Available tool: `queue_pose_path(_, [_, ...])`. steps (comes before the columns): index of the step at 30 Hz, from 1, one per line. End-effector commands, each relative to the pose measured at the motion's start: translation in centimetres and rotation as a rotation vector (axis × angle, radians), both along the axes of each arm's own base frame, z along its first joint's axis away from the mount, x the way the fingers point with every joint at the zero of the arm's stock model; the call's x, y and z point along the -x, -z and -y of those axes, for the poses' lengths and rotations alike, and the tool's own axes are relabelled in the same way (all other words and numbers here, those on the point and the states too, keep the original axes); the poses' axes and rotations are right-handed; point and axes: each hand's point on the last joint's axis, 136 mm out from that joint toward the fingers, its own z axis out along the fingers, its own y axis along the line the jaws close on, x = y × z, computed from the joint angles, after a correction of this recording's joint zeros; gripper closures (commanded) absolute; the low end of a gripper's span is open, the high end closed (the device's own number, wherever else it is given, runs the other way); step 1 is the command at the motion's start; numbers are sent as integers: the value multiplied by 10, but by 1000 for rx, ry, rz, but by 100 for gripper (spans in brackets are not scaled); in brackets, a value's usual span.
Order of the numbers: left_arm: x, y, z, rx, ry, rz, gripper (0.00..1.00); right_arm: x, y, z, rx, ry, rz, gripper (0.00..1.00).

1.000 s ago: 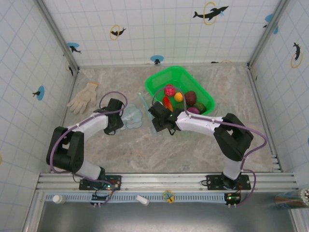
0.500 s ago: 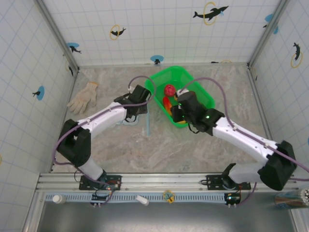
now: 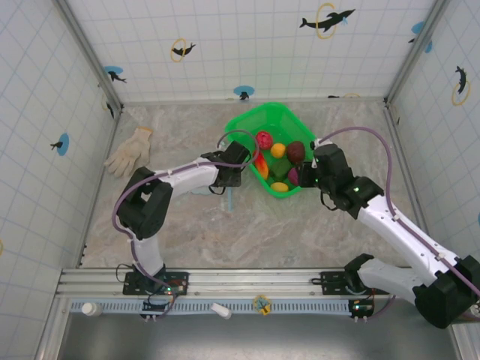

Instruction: Place the food in the zip-top bag and seal the zipper

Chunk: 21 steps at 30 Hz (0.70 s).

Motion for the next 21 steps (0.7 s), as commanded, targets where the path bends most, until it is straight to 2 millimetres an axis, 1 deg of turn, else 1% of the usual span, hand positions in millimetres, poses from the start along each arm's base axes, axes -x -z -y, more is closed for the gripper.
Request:
queue_pose_path(1, [-4, 9, 8, 14, 9, -20, 50, 7, 12, 7, 33, -9, -21, 56])
queue_pose_path(4, [-2, 18, 5, -8, 9, -34, 53, 7, 15, 10, 46, -10, -17, 56])
queue_pose_path(7, [0, 24, 2, -31, 18, -45, 59, 7, 15, 10, 52, -12, -15, 56])
queue_pose_path(9, [3, 29, 1, -38, 30, -57, 65, 6, 14, 9, 52, -18, -7, 56])
queue_pose_path(12, [7, 32, -1, -38, 40, -69, 79, 6, 10, 5, 34, -39, 11, 56])
queue_pose_path(16, [10, 27, -2, -31, 53, -64, 97, 6, 6, 4, 24, -45, 26, 58])
queue_pose_path(17, [11, 24, -3, -29, 56, -61, 100, 6, 5, 3, 21, -49, 27, 58])
queue_pose_path(19, [14, 18, -4, -21, 64, -58, 100, 8, 4, -3, 0, -73, 25, 59])
queue_pose_path(21, [18, 10, -4, -1, 74, -56, 100, 11, 0, -14, -41, -125, 30, 58])
